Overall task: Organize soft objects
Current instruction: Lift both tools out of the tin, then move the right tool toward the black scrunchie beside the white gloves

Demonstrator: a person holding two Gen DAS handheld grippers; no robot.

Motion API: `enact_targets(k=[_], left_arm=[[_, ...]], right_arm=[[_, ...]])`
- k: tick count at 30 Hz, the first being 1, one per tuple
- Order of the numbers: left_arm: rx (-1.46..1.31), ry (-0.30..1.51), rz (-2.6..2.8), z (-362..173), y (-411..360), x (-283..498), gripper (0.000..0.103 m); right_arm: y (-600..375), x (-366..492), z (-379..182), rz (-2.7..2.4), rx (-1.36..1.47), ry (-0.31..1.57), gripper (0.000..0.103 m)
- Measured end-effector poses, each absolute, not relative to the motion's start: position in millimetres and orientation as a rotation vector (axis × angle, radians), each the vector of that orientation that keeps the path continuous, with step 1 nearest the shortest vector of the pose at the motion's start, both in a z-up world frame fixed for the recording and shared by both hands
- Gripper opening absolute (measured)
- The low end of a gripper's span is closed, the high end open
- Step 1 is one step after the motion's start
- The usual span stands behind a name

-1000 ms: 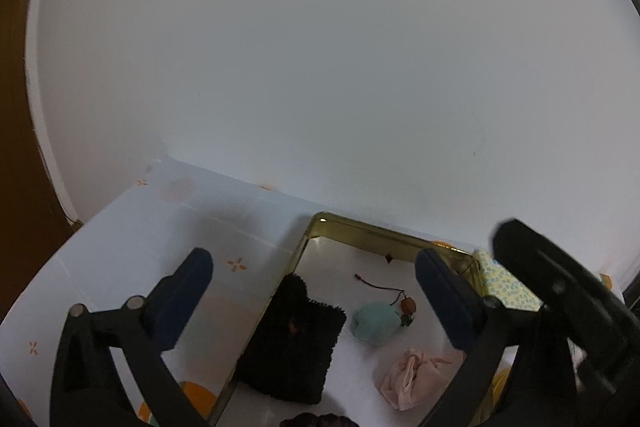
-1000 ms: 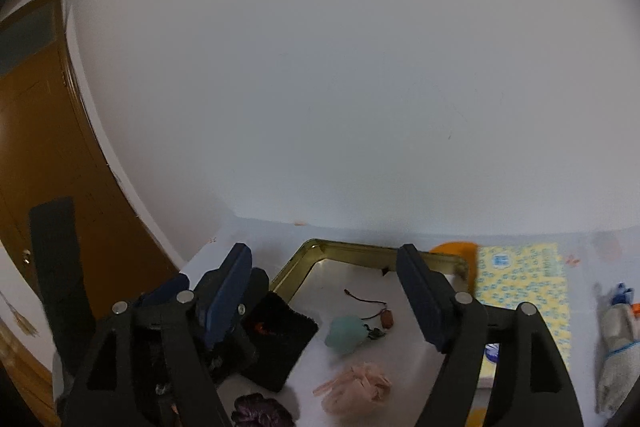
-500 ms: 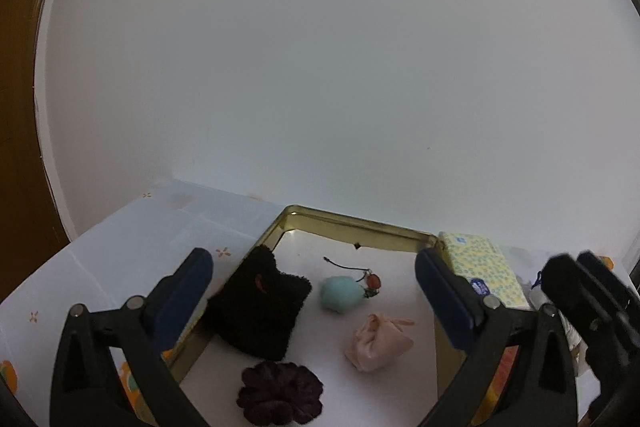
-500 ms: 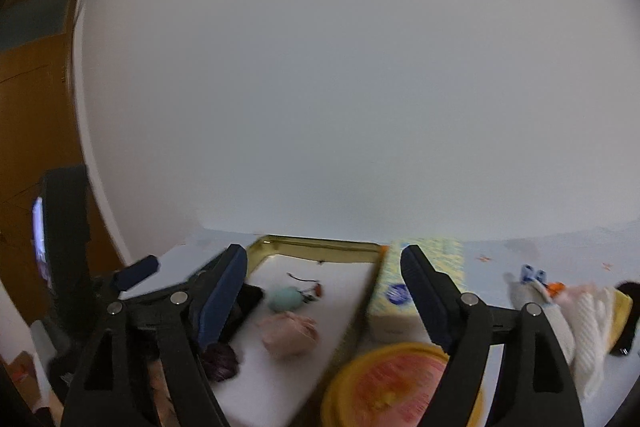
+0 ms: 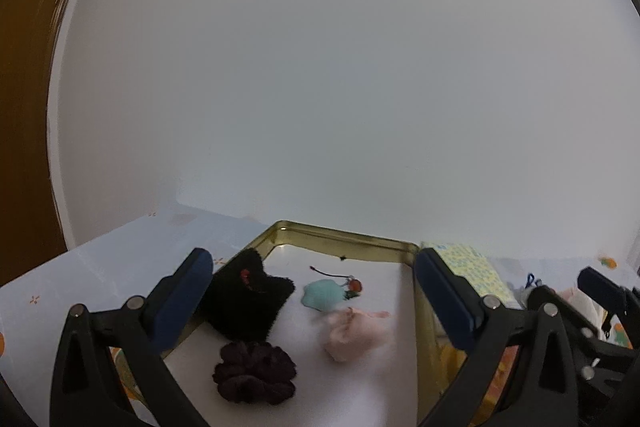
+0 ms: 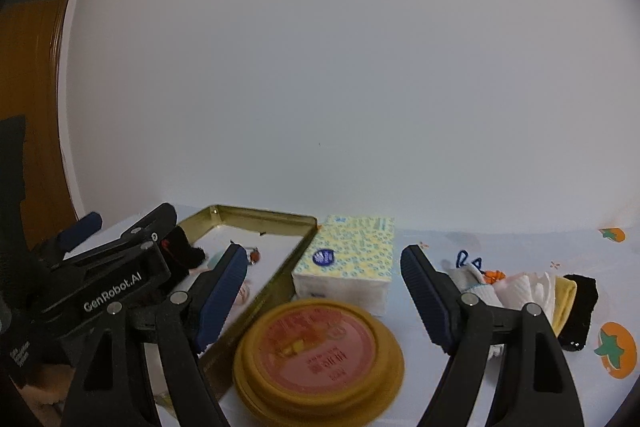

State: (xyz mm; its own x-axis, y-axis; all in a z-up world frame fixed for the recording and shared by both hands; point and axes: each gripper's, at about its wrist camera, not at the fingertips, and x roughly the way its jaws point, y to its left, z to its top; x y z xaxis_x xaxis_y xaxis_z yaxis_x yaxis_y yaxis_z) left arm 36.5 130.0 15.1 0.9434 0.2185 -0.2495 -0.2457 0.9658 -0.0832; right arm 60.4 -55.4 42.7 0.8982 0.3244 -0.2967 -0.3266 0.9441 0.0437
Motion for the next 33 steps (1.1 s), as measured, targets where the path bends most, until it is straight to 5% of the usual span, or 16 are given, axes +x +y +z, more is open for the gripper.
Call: enact_targets(k=[33], left_arm=[[-0.027, 0.305, 0.085, 10, 66, 9, 0.103]], right_arm=[[-138, 53, 19, 0.203, 0.001, 0.369, 0.081]])
